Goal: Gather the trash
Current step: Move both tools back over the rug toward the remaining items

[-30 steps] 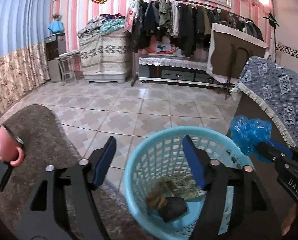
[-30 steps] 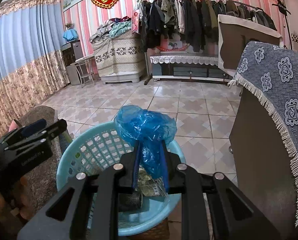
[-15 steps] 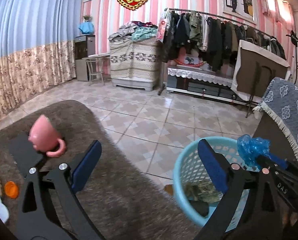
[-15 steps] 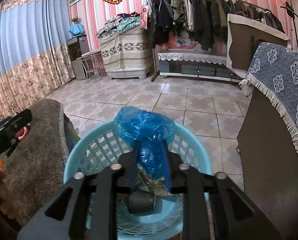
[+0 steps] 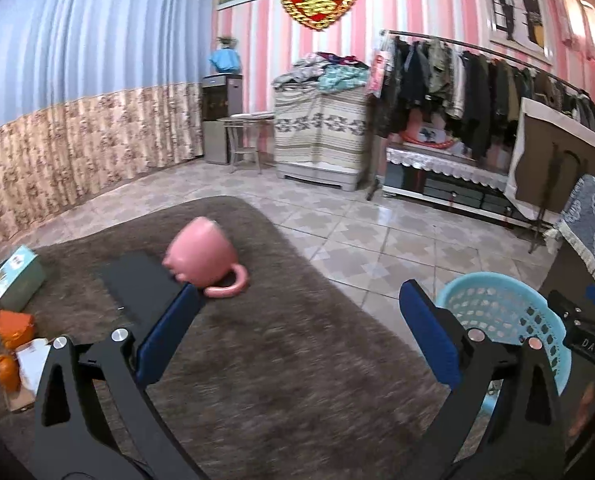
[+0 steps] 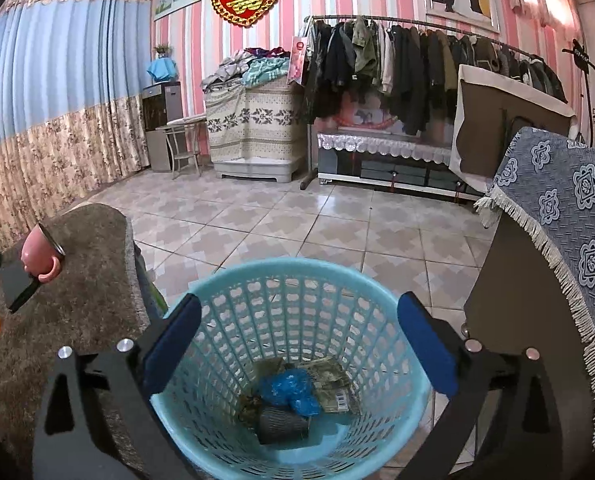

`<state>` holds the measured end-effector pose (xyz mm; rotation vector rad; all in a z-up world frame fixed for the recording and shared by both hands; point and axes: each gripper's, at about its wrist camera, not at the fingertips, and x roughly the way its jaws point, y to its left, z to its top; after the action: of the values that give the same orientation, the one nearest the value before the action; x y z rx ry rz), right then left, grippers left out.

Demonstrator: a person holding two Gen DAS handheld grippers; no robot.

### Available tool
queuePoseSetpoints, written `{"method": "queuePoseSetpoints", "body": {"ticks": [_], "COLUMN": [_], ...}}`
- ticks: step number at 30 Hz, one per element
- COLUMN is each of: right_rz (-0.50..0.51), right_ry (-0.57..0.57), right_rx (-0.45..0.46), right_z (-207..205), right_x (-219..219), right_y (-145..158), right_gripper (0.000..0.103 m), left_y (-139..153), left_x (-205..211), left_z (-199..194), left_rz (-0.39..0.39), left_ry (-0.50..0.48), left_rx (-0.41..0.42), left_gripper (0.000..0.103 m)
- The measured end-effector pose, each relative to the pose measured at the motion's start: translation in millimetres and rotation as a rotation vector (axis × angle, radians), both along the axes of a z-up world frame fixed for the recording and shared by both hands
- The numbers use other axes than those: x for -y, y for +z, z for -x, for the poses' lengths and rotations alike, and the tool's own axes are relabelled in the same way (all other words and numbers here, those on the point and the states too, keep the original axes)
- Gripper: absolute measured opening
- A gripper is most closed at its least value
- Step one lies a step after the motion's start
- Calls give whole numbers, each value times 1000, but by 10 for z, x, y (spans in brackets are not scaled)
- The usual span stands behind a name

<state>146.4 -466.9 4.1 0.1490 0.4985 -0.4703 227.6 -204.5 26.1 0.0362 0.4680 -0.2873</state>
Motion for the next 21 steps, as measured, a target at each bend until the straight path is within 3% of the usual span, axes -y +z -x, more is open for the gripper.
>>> {"method": "queuePoseSetpoints", "body": {"ticks": [11,21], "right_rz": [0,19], "right_ry": [54,167], "right_rx": [45,68], "right_z": [-20,-110], "right_x": [-397,-1067], "right_y": [164,271], "right_gripper": [96,97], "left_y": [89,69], "left_x": [-801,-1580], "left_z": [191,431], "left_rz": [6,-2], "left_ry": [133,251], "left_rx": [25,23], "left_gripper": [97,97]}}
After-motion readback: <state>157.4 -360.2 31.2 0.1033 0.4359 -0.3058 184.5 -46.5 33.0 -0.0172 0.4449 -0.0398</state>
